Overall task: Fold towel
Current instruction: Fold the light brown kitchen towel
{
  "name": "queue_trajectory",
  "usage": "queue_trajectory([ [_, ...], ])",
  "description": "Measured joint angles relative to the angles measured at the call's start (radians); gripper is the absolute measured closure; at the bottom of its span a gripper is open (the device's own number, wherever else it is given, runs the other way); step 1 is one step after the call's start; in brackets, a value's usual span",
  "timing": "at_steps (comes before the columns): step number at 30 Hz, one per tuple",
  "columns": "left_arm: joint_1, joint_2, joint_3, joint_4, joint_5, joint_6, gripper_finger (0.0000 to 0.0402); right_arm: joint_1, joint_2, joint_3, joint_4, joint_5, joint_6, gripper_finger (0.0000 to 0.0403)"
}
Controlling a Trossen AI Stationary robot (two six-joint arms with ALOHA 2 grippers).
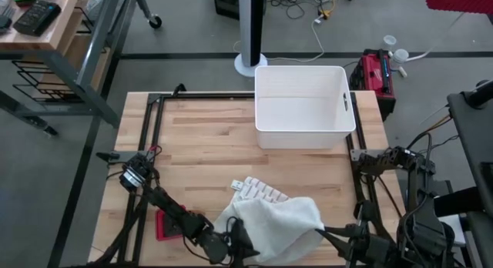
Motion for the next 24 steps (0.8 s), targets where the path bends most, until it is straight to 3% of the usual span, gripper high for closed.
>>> queue_trajectory([
  [2,0.0,-0.001,-0.002,0.055,0.008,0.026,0.0387,0.0,0.0,0.0,-0.001,0.0,-0.004,0.0403],
  [6,-0.01,-0.066,-0.007,0.044,0.012,0.087,0.0399,0.001,0.0,-0.003,-0.002,0.0,-0.012,0.0403],
  [12,-0.082,-0.349,-0.079,0.005,-0.068,0.229,0.0401,0.025,0.0,-0.015,-0.002,0.0,0.011,0.0403],
  [18,-0.217,-0.681,-0.106,-0.281,-0.342,0.288,0.0401,0.029,0.0,-0.062,-0.054,-0.027,0.135,0.0403],
  [21,-0.294,-0.786,-0.108,-0.461,-0.522,0.247,0.0401,0.029,0.0,-0.099,-0.103,-0.076,0.265,0.0403],
  [24,-0.36,-0.869,-0.109,-0.571,-0.63,0.203,0.0401,0.025,0.0,-0.155,-0.115,-0.131,0.369,0.0403],
])
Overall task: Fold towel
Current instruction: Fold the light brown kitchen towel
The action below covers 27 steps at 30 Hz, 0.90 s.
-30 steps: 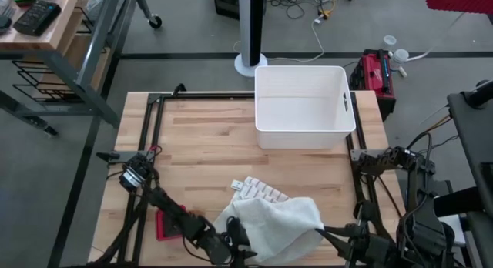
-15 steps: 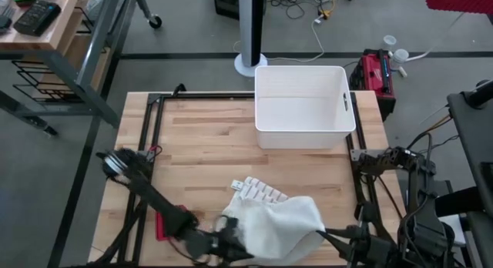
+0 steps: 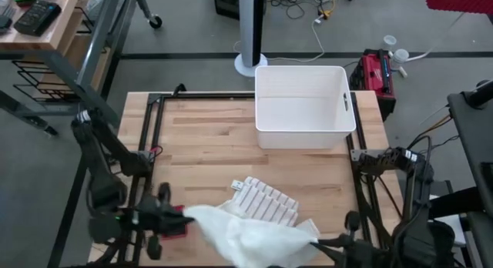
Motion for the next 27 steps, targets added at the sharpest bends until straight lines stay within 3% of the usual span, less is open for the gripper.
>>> queue_trajectory([
  [4,-0.071,-0.054,0.003,-0.006,-0.101,0.065,0.0401,-0.001,0.0,-0.069,-0.001,-0.071,0.125,0.0403],
  [8,-0.099,-0.064,0.083,0.046,-0.12,0.216,0.0401,0.006,0.0,-0.083,0.032,-0.018,0.139,0.0403],
  [12,-0.12,-0.041,0.239,0.059,-0.119,0.409,0.0402,0.035,-0.003,0.007,0.078,0.169,-0.036,0.0403],
  [17,-0.151,0.003,0.468,0.03,-0.165,0.634,0.0401,0.041,-0.007,0.178,0.124,0.193,-0.259,0.0403],
  [19,-0.156,0.02,0.542,-0.063,-0.326,0.643,0.0401,0.031,-0.011,0.23,0.105,0.188,-0.275,0.0403],
  [21,-0.162,0.039,0.594,-0.174,-0.454,0.595,0.0401,0.013,-0.012,0.283,0.09,0.09,-0.282,0.0403],
  [23,-0.161,0.059,0.621,-0.257,-0.444,0.534,0.0401,0.005,-0.006,0.324,0.099,0.047,-0.359,0.0403],
  [25,-0.162,0.077,0.627,-0.307,-0.406,0.474,0.0401,0.002,-0.003,0.325,0.072,0.182,-0.387,0.0403],
  [27,-0.163,0.091,0.626,-0.337,-0.387,0.429,0.0401,-0.016,-0.004,0.322,0.057,0.172,-0.361,0.0403],
])
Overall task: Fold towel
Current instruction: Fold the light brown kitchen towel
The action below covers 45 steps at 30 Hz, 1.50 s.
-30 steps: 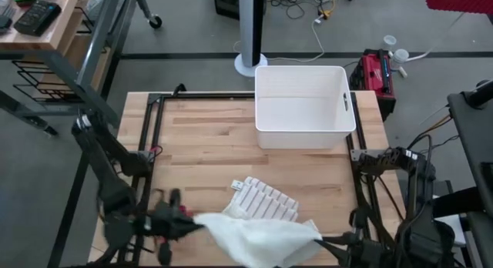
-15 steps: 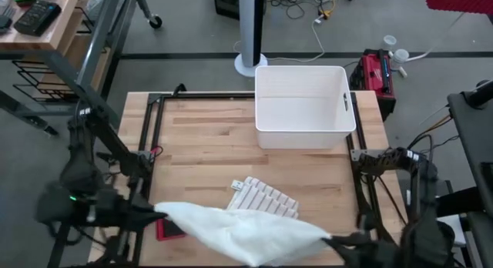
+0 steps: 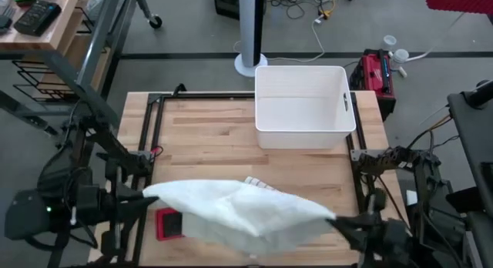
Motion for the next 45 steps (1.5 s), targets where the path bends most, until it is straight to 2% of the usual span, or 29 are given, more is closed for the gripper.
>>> queue_trajectory([
  [2,0.001,0.005,-0.006,-0.025,-0.001,-0.029,0.0401,-0.013,-0.007,0.016,0.002,-0.079,0.017,0.0403],
  [11,0.001,-0.001,-0.052,-0.135,-0.002,-0.17,0.0401,-0.014,-0.016,0.039,0.003,-0.093,-0.148,0.0403],
  [21,0.001,-0.002,-0.053,-0.153,-0.002,-0.168,0.0401,-0.017,-0.018,0.036,0.006,-0.093,-0.129,0.0403],
  [24,0.001,-0.002,-0.053,-0.155,-0.002,-0.168,0.0401,-0.019,-0.018,0.036,0.008,-0.097,-0.034,0.0398],
  [28,0.001,-0.002,-0.053,-0.156,-0.002,-0.168,0.0401,-0.019,-0.019,0.038,0.01,-0.115,0.042,0.0358],
  [38,0.001,-0.002,-0.054,-0.154,-0.001,-0.178,0.0401,-0.03,-0.02,0.038,0.01,-0.112,0.313,0.0216],
  [45,-0.002,-0.002,-0.045,-0.136,-0.001,-0.179,0.0401,-0.046,-0.025,0.038,0.006,-0.13,0.245,0.0164],
])
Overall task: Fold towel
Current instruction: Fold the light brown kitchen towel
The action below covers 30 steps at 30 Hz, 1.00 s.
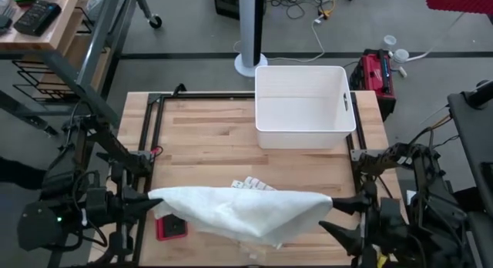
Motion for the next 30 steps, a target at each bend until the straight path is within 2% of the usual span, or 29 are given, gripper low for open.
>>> queue_trajectory([
  [6,0.0,-0.007,0.0,0.087,-0.01,0.066,0.0401,-0.014,0.0,0.0,-0.018,-0.094,-0.156,0.0158],
  [12,0.0,-0.017,0.0,0.301,-0.01,0.254,0.0401,-0.012,0.0,-0.002,-0.143,-0.098,-0.134,0.0169],
  [16,0.0,-0.017,0.0,0.443,0.025,0.399,0.0401,-0.017,0.005,-0.018,-0.208,-0.098,-0.106,0.0172],
  [18,0.0,-0.018,0.001,0.469,0.026,0.443,0.0401,-0.019,0.007,-0.031,-0.226,-0.098,-0.088,0.0171],
  [22,0.0,-0.016,-0.006,0.402,0.007,0.425,0.0401,-0.019,0.007,-0.041,-0.258,-0.095,-0.128,0.0175],
  [25,0.0,0.001,-0.012,0.285,0.034,0.312,0.0401,-0.019,0.007,-0.044,-0.273,-0.109,-0.198,0.0179],
  [30,0.0,0.043,-0.05,0.086,0.128,0.115,0.0401,-0.019,0.007,-0.054,-0.274,-0.218,-0.128,0.0189],
])
